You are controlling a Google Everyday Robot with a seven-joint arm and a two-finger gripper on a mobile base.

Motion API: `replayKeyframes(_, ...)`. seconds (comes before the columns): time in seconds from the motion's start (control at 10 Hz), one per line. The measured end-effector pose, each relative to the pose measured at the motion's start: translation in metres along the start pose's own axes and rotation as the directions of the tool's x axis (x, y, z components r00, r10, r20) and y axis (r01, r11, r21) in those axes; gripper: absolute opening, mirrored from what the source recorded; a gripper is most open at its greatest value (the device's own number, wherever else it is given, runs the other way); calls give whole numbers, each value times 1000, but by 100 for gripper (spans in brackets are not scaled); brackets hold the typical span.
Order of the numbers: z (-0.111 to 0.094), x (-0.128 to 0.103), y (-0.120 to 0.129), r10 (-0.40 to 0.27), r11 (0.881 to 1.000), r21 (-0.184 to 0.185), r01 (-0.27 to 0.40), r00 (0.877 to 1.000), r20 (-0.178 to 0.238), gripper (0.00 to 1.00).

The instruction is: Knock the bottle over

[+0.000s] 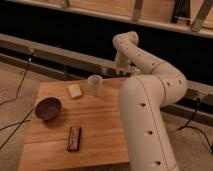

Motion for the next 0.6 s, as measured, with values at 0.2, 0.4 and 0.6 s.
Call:
replayKeyframes(0.2, 0, -2, -5, 17, 1000, 12, -17, 1000, 0, 1)
replayKeyframes(0.4, -2, 0, -19, 58, 997, 44, -58, 998, -6, 0)
replayKeyframes(0.6, -8, 7, -34, 101, 992, 75, -100, 995, -18, 0)
